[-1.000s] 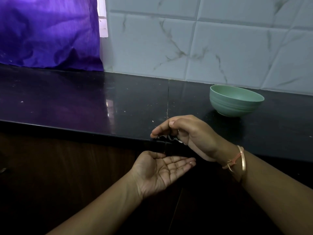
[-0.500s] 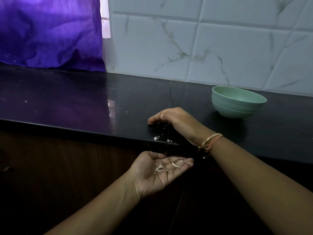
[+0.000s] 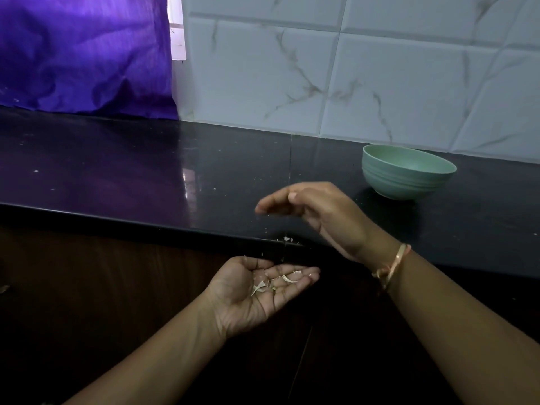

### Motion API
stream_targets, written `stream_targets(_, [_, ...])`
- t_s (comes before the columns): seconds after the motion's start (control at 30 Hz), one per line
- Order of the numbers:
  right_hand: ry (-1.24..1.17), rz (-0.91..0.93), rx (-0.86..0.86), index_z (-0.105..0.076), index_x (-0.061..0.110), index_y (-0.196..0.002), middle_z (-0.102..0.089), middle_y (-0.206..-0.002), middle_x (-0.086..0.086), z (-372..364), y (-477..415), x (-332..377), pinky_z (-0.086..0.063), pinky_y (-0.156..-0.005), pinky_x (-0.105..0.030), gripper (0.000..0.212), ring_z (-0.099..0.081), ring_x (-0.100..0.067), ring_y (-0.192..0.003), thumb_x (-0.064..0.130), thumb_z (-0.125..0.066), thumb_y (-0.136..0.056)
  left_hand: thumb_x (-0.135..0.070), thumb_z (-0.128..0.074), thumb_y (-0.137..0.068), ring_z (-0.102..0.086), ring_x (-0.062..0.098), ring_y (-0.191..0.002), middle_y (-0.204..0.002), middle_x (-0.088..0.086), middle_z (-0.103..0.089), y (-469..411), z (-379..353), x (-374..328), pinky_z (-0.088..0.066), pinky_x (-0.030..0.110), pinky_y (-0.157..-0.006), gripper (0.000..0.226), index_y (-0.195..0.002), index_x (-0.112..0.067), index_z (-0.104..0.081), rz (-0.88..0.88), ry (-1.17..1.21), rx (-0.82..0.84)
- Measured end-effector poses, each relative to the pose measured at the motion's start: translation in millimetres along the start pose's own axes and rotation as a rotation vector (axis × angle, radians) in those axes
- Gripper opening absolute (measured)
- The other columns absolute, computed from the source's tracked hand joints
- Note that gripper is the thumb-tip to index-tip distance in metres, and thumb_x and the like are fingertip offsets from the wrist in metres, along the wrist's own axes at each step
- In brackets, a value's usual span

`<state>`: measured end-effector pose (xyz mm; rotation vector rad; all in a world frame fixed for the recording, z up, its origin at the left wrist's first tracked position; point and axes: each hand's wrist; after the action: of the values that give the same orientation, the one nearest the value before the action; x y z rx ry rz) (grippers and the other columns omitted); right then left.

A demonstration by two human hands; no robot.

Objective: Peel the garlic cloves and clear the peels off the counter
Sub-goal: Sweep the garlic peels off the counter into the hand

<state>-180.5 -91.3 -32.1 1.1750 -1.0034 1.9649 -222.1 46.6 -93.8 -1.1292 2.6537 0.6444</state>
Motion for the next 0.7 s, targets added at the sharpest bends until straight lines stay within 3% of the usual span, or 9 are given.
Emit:
stream_targets(0.1, [0.259,-0.11,-0.177,-0.067,0.002,-0.104,-0.066,-0.114,-0.013,12,-23,-7,-0.041,-0.101,-0.027,0.031,-0.06,-0.019,-0.11,0.007,-0.039,-0.093,-0.006,-0.03,-0.078,-0.065,0.051,-0.08,-0.108,0.042,-0.057,0,-1,0,-0.051,0.051,-0.069,0.048,-0.094,0.031,-0.055,-0.002,-0.01,-0.017])
stream_targets(0.23, [0.566,-0.239,-0.008,-0.057,-0.001,-0.123,-0.054,-0.133,-0.008,17,-28,-10,-0.028,-0.098,-0.015,0.034,-0.046,-0.016,-0.127,0.007,-0.037,-0.096,-0.006,-0.03,-0.079,-0.064,0.052,-0.082,-0.11,0.042,-0.056,-1,1,0,-0.051,0.052,-0.07,0.047,-0.098,0.03,-0.054,0.0,-0.015,-0.029])
stream_targets(0.47, [0.447,-0.175,0.163,-0.054,0.011,-0.129,-0.051,-0.137,0.007,5,15,2,-0.026,-0.104,-0.008,0.037,-0.042,0.002,-0.126,0.007,-0.039,-0.096,-0.006,-0.031,-0.079,-0.065,0.05,-0.08,-0.107,0.042,-0.057,0,-2,2,-0.053,0.051,-0.066,0.048,-0.105,0.028,-0.051,-0.021,-0.005,-0.023])
stream_targets(0.53, [0.379,-0.162,0.228,-0.053,0.01,-0.13,-0.049,-0.138,0.008,-1,29,6,-0.025,-0.105,-0.007,0.038,-0.04,0.005,-0.127,0.012,-0.041,-0.094,-0.008,-0.028,-0.085,-0.065,0.05,-0.079,-0.106,0.042,-0.057,0,-2,2,-0.054,0.05,-0.072,0.047,-0.106,0.027,-0.051,-0.021,0.006,-0.013])
stream_targets(0.7, [0.172,-0.135,0.283,-0.054,0.009,-0.129,-0.054,-0.134,0.006,-16,47,13,-0.035,-0.099,-0.008,0.05,-0.047,0.005,-0.122,0.021,-0.038,-0.083,-0.014,-0.023,-0.094,-0.067,0.046,-0.07,-0.091,0.039,-0.062,1,-5,4,-0.041,0.054,-0.084,0.058,-0.078,0.028,-0.061,-0.058,-0.014,-0.03])
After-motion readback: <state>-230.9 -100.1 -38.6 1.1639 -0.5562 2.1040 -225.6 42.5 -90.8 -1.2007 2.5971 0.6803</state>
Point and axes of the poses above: each hand's wrist, its own y-axis away from the middle knuckle, its own z-axis out of the back of the hand, x = y × z
